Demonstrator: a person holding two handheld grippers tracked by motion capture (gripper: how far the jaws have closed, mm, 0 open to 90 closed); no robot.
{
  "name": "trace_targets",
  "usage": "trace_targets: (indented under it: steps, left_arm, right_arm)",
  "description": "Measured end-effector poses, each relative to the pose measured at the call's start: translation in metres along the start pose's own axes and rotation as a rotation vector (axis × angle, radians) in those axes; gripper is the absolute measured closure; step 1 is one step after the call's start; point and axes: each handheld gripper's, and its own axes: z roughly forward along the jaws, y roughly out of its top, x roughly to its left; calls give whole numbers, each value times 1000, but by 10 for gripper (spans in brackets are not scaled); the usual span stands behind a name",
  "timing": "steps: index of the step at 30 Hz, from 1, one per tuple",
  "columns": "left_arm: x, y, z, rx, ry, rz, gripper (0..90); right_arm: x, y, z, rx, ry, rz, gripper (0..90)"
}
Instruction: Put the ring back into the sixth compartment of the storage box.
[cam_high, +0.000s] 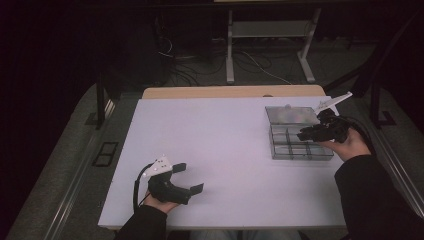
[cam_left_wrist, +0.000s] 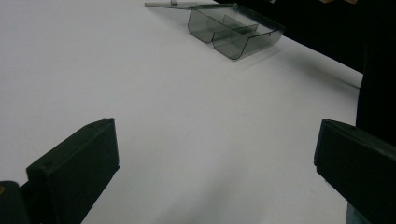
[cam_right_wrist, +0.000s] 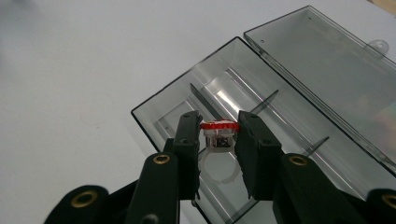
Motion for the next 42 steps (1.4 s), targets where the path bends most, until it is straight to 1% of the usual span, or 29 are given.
trace_targets:
  steps: [3, 14, 17, 19, 20, 22, 29, 37, 42]
  left_arm:
    - [0, 0, 0, 0, -1, -2, 0]
    - [0, 0, 0, -1, 0, -3, 0]
    - [0, 0, 1, 0, 0, -4, 0]
    - [0, 0, 1, 0, -1, -3, 0]
    - [0, 0, 1, 1, -1, -3, 0]
    - [0, 0, 1, 1, 0, -3, 0]
    - [0, 0, 1, 1, 0, -2, 0]
    - [1, 0, 1, 2, 1, -2, 0]
    - [1, 0, 1, 3, 0, -1, 0]
  right_arm:
    - [-3, -2, -1, -3, -3, 12, 698]
    - [-27, -15, -4, -30, -30, 95, 698]
    - [-32, -18, -5, -39, -40, 118, 698]
    - [-34, -18, -5, -44, -45, 120, 698]
    - [-37, -20, -5, -48, -52, 134, 698]
    - [-38, -20, -5, -48, -57, 139, 698]
    - [-49, -25, -3, -60, -85, 178, 698]
    - [-59, -30, 1, -68, -96, 214, 698]
    - [-66, -34, 7, -66, -105, 238, 698]
